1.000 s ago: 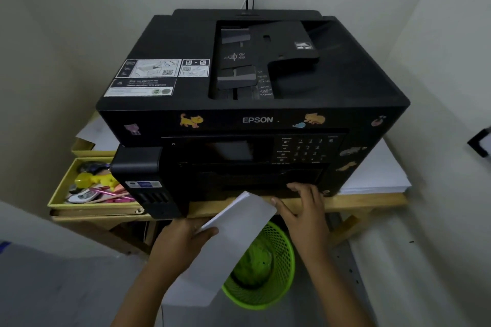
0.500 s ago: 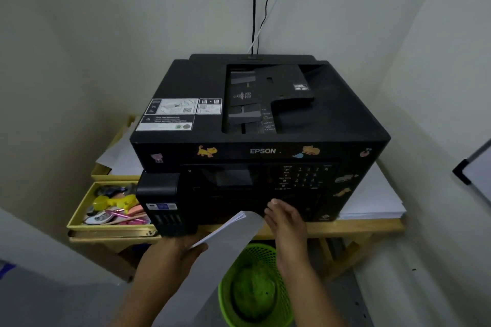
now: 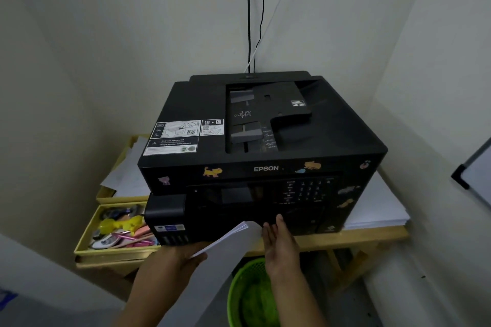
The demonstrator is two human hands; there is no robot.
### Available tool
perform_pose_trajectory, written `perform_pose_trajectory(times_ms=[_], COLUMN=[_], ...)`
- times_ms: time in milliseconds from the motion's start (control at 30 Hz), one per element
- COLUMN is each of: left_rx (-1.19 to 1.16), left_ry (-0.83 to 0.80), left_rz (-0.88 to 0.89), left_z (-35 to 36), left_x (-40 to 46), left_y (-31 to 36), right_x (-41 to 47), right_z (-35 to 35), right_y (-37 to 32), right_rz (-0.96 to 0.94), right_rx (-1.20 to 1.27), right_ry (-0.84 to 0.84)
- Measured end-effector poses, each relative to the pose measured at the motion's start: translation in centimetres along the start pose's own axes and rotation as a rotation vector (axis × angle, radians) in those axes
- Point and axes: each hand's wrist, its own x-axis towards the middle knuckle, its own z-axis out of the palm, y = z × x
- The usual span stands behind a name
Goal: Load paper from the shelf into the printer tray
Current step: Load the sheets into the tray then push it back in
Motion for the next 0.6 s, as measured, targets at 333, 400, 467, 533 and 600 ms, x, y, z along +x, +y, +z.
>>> perform_pose_trajectory(times_ms=[333, 400, 467, 533, 600], left_rx=[0.035, 0.028, 0.026, 0.034, 0.035], left_ry=[0.008, 0.019, 0.016, -0.001, -0.004], left_rz=[0.027, 0.033, 0.041, 0.035, 0.026], left_z=[0.0, -0.1, -0.2, -0.1, 0.2], left_x=[0.1, 0.0, 0.0, 0.0, 0.0], left_y=[-2.0, -2.1, -2.1, -2.1, -2.0], right_x=[0.3, 0.6, 0.8, 1.0, 1.3], right_z=[0.2, 0.2, 0.1, -0.1, -0.4], right_y=[1.1, 1.4, 1.6, 1.8, 1.8], right_rz=[-0.014, -0.021, -0.030, -0.045, -0.064], right_rx=[0.052, 0.059, 0.055, 0.039, -0.001], right_ry=[-0.004, -0.014, -0.021, -0.021, -0.020])
